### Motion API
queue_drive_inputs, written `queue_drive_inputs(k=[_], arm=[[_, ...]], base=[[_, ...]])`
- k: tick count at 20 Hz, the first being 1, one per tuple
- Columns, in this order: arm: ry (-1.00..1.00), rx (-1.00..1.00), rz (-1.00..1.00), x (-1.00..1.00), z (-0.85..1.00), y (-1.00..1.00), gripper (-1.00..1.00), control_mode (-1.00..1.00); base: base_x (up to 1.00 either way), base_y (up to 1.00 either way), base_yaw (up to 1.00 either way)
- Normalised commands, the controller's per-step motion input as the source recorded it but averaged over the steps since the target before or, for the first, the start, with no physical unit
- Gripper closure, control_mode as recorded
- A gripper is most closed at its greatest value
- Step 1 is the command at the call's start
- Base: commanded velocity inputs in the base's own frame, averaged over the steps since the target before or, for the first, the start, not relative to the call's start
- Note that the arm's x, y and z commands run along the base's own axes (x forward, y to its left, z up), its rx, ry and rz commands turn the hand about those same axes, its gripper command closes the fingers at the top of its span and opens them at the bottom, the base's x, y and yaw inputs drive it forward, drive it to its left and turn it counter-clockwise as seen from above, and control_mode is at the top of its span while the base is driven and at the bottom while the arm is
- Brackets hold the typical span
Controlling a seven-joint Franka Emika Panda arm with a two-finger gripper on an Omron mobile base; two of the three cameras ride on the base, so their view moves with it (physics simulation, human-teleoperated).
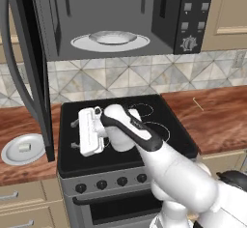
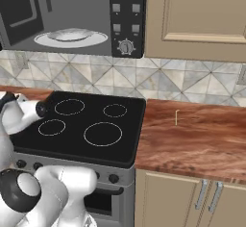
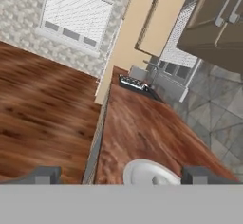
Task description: Pick the marshmallow from the counter and place it in the microwave.
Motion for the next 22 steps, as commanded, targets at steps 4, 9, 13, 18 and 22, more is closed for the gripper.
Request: queue_drive_inputs(k=[4, 9, 13, 18, 22], arm=[[0.03, 0.01, 0.01, 0.41, -0.18, 0.88, -1.0, -1.0], [0.14, 0.0, 0.04, 0.4, -0.26, 0.61, -1.0, -1.0], [0.16, 0.0, 0.05, 0.38, -0.32, 0.6, -1.0, -1.0], [0.12, 0.0, 0.06, 0.43, -0.23, 0.67, -1.0, -1.0], [0.01, -0.05, 0.07, 0.27, -0.17, 0.46, -1.0, -1.0]], base=[[0.0, 0.0, 0.0], [0.0, 0.0, 0.0], [0.0, 0.0, 0.0], [0.0, 0.0, 0.0], [0.0, 0.0, 0.0]])
